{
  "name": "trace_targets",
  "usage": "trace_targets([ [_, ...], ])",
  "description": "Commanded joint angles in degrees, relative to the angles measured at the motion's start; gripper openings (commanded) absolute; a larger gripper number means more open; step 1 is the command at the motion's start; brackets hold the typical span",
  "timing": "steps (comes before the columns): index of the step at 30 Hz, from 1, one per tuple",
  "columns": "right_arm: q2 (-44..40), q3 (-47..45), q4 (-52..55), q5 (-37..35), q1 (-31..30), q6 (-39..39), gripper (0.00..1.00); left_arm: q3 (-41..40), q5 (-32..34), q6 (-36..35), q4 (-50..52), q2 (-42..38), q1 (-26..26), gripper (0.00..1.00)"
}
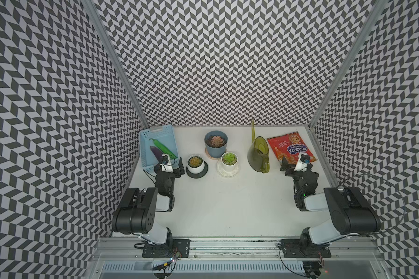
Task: Water the succulent around the soil edge
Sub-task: Pick up the watering can from the center of the board.
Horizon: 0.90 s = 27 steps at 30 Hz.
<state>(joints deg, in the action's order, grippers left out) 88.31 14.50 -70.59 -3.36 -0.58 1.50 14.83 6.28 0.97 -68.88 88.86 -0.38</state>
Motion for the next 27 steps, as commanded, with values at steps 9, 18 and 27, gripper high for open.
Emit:
trace_targets([
  [9,-14.77,9.10,27.11,-11.82,-0.21,4.43,0.99,0.54,-0.70,-0.01,-0.76,-0.25,-0.23,1.00],
  [18,-22.91,11.56,41.71,-16.43,-1.47,12.75,1.00,0.46,-0.86,-0.01,-0.81,-0.27,-0.15,1.00],
  [27,-28.88,15.80,61.57,-16.58,-14.65,14.45,1.00,5.14,0.08,1.20,12.03,-5.92,0.21,1.00],
])
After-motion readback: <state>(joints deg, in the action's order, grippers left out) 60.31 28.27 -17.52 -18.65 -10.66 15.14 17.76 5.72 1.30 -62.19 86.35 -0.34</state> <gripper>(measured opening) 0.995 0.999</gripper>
